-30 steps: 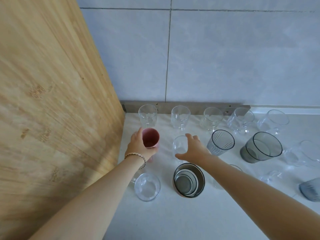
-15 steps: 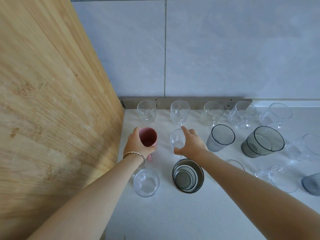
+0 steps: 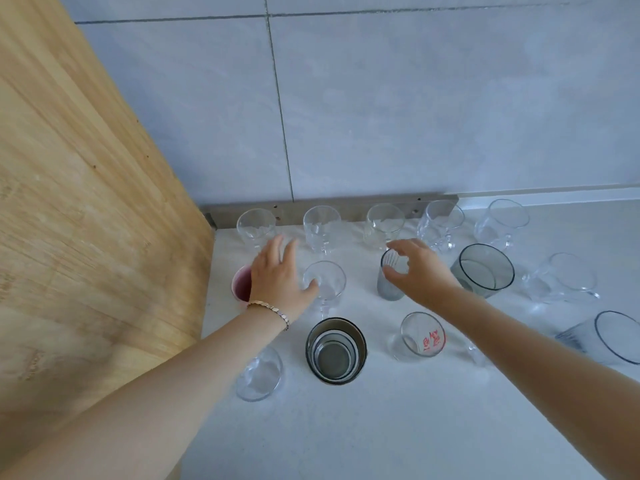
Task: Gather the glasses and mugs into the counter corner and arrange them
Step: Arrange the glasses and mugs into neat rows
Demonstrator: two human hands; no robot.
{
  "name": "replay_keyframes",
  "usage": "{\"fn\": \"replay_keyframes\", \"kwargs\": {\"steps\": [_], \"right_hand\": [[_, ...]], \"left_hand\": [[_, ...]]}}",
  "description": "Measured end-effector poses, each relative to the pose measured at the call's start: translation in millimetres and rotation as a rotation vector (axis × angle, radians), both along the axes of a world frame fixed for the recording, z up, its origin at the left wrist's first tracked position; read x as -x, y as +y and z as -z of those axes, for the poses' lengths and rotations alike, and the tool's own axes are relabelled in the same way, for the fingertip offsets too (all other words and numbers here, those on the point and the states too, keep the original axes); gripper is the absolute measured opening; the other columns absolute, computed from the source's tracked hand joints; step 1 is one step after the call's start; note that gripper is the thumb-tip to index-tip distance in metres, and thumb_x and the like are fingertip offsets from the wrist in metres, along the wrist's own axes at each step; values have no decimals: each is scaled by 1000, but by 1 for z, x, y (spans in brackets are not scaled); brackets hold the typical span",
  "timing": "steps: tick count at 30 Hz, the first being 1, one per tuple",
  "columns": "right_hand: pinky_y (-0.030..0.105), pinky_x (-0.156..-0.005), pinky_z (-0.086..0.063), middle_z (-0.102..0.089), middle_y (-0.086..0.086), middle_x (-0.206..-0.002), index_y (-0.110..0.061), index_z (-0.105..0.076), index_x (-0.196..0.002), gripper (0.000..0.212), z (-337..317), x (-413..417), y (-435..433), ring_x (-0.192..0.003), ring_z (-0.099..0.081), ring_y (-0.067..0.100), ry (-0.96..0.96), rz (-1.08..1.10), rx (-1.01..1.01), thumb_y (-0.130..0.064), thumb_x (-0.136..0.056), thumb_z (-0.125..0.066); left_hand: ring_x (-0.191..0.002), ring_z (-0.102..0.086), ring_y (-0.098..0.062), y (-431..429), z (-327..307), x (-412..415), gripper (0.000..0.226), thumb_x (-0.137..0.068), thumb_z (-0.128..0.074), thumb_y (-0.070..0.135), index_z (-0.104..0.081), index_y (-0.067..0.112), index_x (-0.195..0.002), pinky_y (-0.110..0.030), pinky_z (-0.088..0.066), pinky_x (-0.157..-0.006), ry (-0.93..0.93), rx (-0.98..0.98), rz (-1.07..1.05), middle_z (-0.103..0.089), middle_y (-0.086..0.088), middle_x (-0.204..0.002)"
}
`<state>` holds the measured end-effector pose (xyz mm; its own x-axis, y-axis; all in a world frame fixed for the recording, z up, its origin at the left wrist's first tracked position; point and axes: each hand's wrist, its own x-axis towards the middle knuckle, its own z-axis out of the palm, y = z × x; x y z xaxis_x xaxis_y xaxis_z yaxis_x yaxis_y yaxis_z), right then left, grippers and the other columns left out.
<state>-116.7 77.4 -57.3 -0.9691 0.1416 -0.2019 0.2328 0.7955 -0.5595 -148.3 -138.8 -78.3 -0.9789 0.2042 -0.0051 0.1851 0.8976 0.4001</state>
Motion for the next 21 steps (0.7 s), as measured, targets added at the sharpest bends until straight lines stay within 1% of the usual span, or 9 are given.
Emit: {"fn": "replay_keyframes", "kwargs": {"steps": [2,4,5,7,10,12,15,18,21], "right_hand": [[30,-99,-40,-49,6,-137,-13,-52,-131,44,-5,-9,37,-121,-52,24,8,24,-84,-20,-89,-61],[31,-103,-37,-46,7,-139,-12,-52,-131,46,-6,-16,74,-127,-46,26,0,53,-173,-19,-87,-63],[32,-107,-33,-43,7,-142,-12,-50,-134,52,-5,-19,92,-131,-40,26,-17,69,-205,-20,-85,-65],[36,-113,-27,-32,7,-149,-15,-37,-143,72,-1,-24,122,-138,-29,27,-107,88,-246,-29,-81,-70],[41,-114,-27,-18,6,-155,-21,-14,-150,100,11,-31,151,-142,-22,30,-262,75,-223,-40,-74,-75],[41,-113,-28,-15,6,-156,-22,-6,-151,107,22,-32,163,-142,-23,31,-288,35,-155,-39,-73,-77],[38,-107,-35,-21,4,-153,-22,-3,-152,110,33,-27,172,-138,-35,27,-263,8,-47,-36,-72,-78],[34,-97,-42,-34,5,-144,-21,-14,-149,105,37,-26,171,-129,-45,24,-213,33,-19,-34,-69,-80],[35,-92,-46,-38,5,-137,-19,-21,-144,101,39,-31,164,-122,-51,25,-191,28,-15,-35,-65,-82]], "left_hand": [[-133,-39,-27,33,-7,-2,65,-80,-60,35,-39,8,-136,-35,-34,-107,-78,-8,105,-37,-12,-144],[-128,-45,-27,68,-10,-2,62,-84,-58,34,-36,10,-137,-36,-39,-104,-191,35,163,-37,-8,-145],[-129,-44,-27,86,-9,-2,66,-84,-59,35,-31,11,-139,-38,-39,-104,-245,53,172,-32,-7,-148],[-134,-39,-27,118,-7,-3,78,-82,-62,38,-22,14,-144,-40,-39,-106,-327,69,150,-23,-4,-153],[-138,-33,-27,154,0,-2,96,-76,-67,41,-9,19,-148,-42,-38,-107,-400,93,75,-13,-2,-157],[-137,-35,-26,169,4,1,99,-73,-70,40,-8,23,-149,-43,-38,-108,-444,71,29,-18,-2,-156],[-132,-43,-25,178,7,0,90,-73,-72,37,-21,25,-146,-40,-42,-105,-456,16,-39,-30,-3,-150],[-128,-47,-24,179,5,-5,84,-73,-73,36,-28,24,-143,-36,-44,-100,-432,15,-77,-35,-4,-145],[-128,-47,-24,177,3,-11,83,-71,-74,36,-32,26,-142,-35,-42,-101,-430,30,-86,-37,-3,-144]]}}
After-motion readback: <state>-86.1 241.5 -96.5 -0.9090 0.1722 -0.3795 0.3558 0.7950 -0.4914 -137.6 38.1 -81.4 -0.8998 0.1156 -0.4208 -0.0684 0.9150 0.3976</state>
